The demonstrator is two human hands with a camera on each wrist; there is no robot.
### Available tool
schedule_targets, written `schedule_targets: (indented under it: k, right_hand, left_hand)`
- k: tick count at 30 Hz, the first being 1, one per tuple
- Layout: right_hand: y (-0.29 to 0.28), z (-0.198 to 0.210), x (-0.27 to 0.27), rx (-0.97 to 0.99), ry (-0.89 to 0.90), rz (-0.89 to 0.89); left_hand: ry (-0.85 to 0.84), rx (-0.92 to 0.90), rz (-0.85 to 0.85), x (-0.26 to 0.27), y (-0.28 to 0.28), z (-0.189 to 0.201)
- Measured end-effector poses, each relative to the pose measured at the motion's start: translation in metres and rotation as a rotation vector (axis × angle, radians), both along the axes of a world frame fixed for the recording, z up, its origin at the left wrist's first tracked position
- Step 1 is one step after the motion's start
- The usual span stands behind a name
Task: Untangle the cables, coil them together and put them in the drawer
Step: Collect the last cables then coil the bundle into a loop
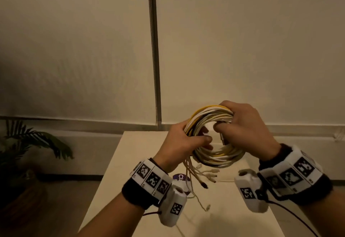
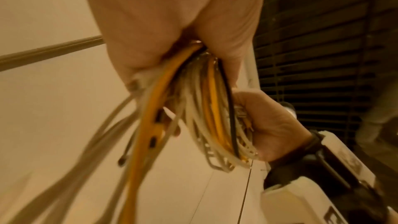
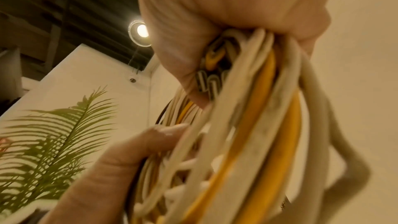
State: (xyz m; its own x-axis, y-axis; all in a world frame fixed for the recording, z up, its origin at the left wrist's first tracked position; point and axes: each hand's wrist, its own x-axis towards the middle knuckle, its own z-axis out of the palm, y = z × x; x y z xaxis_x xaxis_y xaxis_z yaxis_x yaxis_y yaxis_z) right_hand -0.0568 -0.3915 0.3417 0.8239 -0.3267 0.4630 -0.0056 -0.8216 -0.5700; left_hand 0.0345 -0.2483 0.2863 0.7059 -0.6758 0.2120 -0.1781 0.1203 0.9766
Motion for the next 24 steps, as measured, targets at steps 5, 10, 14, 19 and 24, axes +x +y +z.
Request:
schedule_targets:
  k: [5, 10, 14, 19, 24]
  right_hand:
    - [-0.002, -0.015, 0.006, 0.228, -0.077, -0.035]
    - [0.005, -0.037, 0.002, 0.538, -0.214, -0.052]
    - [0.002, -0.050, -0.004, 0.655, -0.094, 0.037]
    - [-0.010, -0.040, -0.013, 0.607, 0.156, 0.177]
    - [-0.022, 0.000, -0.008, 0.251, 0.336, 0.217]
  left_hand:
    - [0.199, -0.081, 0.011, -0.010, -0.008, -0.001]
    - [0.140, -0.089, 0.057, -0.003, -0.014, 0.006]
    - [-0.025, 0.091, 0.040, 0.006, -0.011, 0.004]
    - [-0.150, 0.273, -0.009, 0.017, -0.007, 0.012]
    - [-0.417, 0.486, -0.066, 0.019, -0.010, 0.023]
